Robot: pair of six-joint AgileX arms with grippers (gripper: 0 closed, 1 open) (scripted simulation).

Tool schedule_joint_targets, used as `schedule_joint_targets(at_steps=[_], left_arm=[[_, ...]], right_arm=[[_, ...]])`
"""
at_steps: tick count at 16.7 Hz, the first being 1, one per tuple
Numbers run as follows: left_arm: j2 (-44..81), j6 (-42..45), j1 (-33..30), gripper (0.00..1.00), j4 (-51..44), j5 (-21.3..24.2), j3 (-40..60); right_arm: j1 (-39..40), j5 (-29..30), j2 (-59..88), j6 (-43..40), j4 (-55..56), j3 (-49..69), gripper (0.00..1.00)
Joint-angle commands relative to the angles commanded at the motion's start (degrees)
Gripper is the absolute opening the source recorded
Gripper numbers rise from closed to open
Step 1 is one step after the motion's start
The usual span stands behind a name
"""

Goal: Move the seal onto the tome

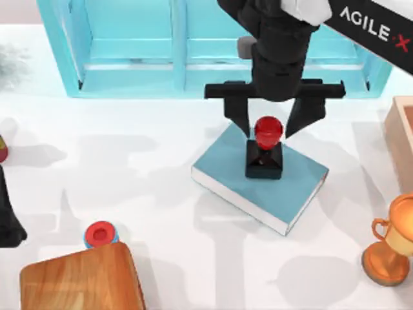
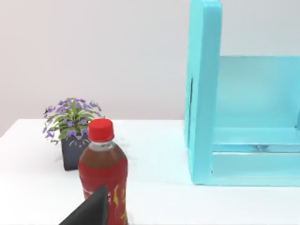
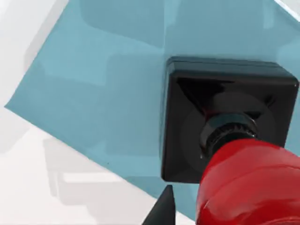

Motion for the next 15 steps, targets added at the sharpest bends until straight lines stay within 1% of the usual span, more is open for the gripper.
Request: schedule_joint_targets(at_steps=[2,3,12,15], left_arm=[[0.0,0.0,0.0,1.0,0.0,0.0,0.0],[0.0,0.0,0.0,1.0,0.0,0.0,0.0],[0.0,0.0,0.0,1.0,0.0,0.0,0.0],[0.0,0.0,0.0,1.0,0.0,0.0,0.0]], right_arm=[[0.0,0.0,0.0,0.0,0.0,0.0,0.98],[0.0,0.0,0.0,0.0,0.0,0.0,1.0],[-0.1,0.0,0.1,0.0,-0.2,0.2,1.0],[-0.1,0.0,1.1,0.1,-3.7,4.3,1.0]])
